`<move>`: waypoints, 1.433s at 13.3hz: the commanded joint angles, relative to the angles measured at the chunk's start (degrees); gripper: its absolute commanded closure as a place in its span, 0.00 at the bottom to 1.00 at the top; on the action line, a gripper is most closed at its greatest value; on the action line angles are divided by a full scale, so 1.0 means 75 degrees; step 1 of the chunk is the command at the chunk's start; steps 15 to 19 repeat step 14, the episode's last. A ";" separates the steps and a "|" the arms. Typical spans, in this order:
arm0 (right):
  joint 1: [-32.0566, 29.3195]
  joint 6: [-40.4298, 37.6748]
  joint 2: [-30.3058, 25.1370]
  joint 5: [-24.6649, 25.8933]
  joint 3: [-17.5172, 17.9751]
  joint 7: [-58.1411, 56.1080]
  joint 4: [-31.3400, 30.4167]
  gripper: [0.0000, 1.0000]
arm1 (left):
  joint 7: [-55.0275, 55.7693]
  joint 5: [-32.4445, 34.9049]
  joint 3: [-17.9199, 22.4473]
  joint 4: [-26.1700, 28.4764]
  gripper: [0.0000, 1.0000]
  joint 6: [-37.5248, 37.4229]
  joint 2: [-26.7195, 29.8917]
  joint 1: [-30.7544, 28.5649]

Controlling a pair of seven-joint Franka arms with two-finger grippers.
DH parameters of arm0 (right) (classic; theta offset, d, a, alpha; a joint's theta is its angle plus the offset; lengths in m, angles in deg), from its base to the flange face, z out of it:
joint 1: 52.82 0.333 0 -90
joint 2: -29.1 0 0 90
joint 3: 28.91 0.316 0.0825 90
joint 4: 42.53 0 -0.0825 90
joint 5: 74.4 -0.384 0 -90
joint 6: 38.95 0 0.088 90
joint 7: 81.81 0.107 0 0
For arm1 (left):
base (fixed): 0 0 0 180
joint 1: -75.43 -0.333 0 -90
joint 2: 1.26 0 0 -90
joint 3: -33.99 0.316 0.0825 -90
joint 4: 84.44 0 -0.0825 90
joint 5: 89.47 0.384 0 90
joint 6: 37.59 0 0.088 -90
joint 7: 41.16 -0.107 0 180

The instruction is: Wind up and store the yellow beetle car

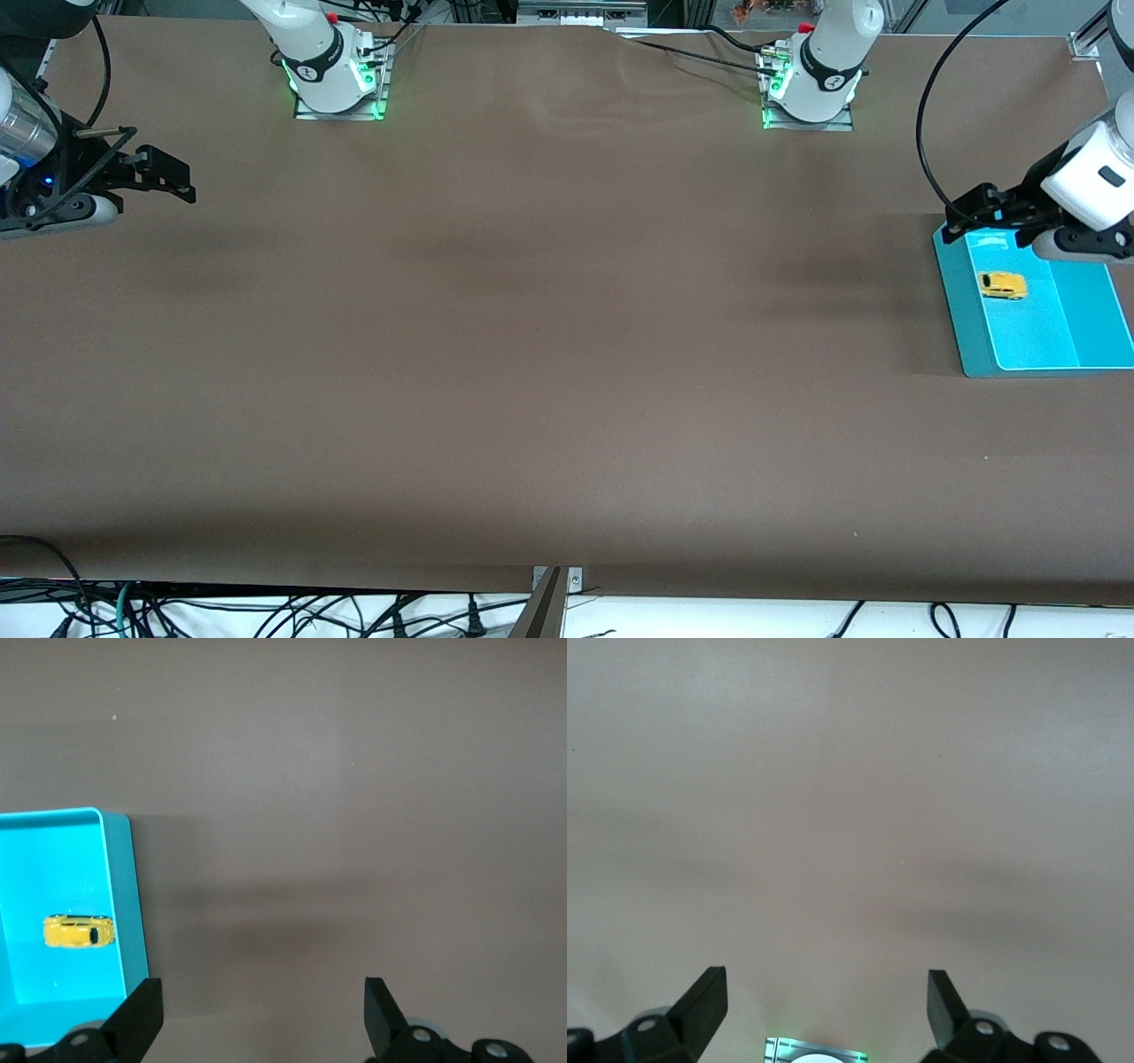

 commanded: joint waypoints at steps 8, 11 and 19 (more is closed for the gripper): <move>0.0012 -0.0124 0.0058 0.0017 -0.0016 0.0131 0.0177 0.00 | 0.0185 0.0335 -0.0011 -0.0001 0.00 0.0031 0.0130 0.0103; 0.0023 -0.0112 0.0047 0.0017 -0.0005 0.0131 0.0177 0.00 | 0.0173 0.0370 -0.0035 -0.0013 0.00 0.0031 0.0118 0.0138; 0.0012 -0.0088 0.0058 0.0017 -0.0005 0.0143 0.0177 0.00 | 0.0173 0.0370 -0.0070 -0.0048 0.00 0.0031 0.0118 0.0138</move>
